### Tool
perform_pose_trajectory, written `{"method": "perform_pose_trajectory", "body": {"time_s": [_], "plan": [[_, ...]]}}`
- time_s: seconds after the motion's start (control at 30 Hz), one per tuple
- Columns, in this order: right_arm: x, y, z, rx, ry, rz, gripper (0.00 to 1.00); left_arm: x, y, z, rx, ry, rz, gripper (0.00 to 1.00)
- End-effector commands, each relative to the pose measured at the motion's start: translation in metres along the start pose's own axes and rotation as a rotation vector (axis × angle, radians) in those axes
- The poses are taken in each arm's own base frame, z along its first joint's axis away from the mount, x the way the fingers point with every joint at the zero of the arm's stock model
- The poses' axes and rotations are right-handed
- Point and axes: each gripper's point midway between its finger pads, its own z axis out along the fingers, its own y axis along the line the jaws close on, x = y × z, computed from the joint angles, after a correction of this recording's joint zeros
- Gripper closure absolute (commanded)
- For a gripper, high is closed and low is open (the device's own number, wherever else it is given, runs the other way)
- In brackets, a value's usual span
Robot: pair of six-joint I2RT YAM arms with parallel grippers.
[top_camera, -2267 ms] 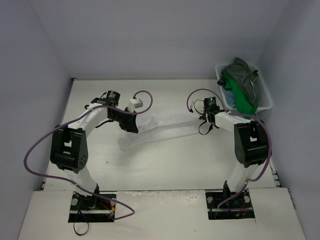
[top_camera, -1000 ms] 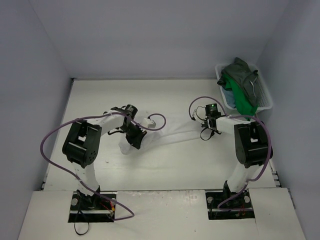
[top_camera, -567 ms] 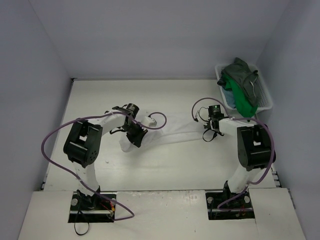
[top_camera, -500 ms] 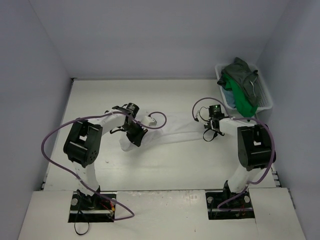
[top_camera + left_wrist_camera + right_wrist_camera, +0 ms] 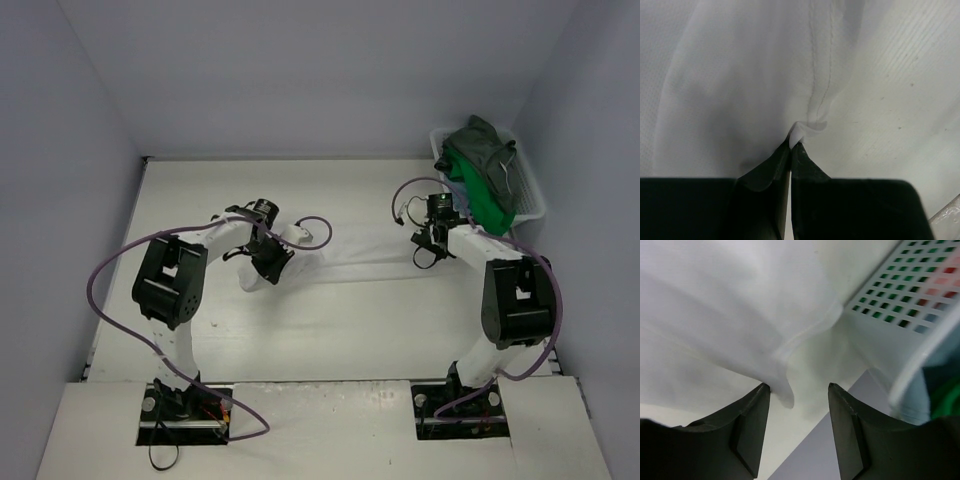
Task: Fold and stack the t-shirts
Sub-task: Fold the tshirt
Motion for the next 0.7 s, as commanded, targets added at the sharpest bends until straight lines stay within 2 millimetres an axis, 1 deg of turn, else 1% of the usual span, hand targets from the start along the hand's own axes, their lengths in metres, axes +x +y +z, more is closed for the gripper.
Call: {"method": "perform_pose_trajectory", "body": {"time_s": [0.0, 0.07, 0.13, 0.17, 0.23, 0.33, 0.43, 0.47, 0.53, 0.57, 0.6, 0.67], "plan": [[-0.014, -0.038, -0.03, 0.069, -0.071, 0.069, 0.53, 0.023, 0.043, 0.008, -0.102, 0.082, -0.031, 1.0], [-0.016, -0.045, -0.036, 0.073, -0.08, 0.079, 0.53, 0.019, 0.049, 0.003, -0.118, 0.07, -0.056, 1.0], [-0.016, -0.048, -0.039, 0.072, -0.083, 0.079, 0.53, 0.019, 0.053, -0.003, -0.122, 0.066, -0.068, 1.0], [-0.016, -0.049, -0.039, 0.074, -0.084, 0.08, 0.53, 0.015, 0.054, -0.006, -0.122, 0.052, -0.07, 1.0], [-0.013, -0.047, -0.04, 0.066, -0.077, 0.075, 0.53, 0.012, 0.051, -0.01, -0.096, 0.034, -0.086, 1.0], [-0.013, -0.046, -0.039, 0.061, -0.079, 0.079, 0.53, 0.011, 0.051, -0.014, -0.096, 0.029, -0.097, 1.0], [-0.019, -0.044, -0.036, 0.044, -0.096, 0.098, 0.55, 0.011, 0.058, -0.015, -0.125, 0.043, -0.108, 1.0], [-0.023, -0.042, -0.035, 0.026, -0.116, 0.115, 0.56, 0.012, 0.06, -0.013, -0.128, 0.05, -0.121, 1.0], [-0.03, -0.039, -0.031, -0.003, -0.131, 0.13, 0.63, 0.009, 0.066, -0.018, -0.142, 0.045, -0.142, 1.0], [-0.037, -0.034, -0.029, -0.028, -0.156, 0.147, 0.68, 0.009, 0.069, -0.017, -0.142, 0.045, -0.169, 1.0], [-0.038, -0.032, -0.026, -0.037, -0.153, 0.152, 0.76, 0.005, 0.076, -0.024, -0.149, 0.03, -0.19, 1.0], [-0.05, -0.022, -0.022, -0.083, -0.186, 0.158, 0.84, 0.001, 0.081, -0.028, -0.134, 0.006, -0.242, 1.0]]}}
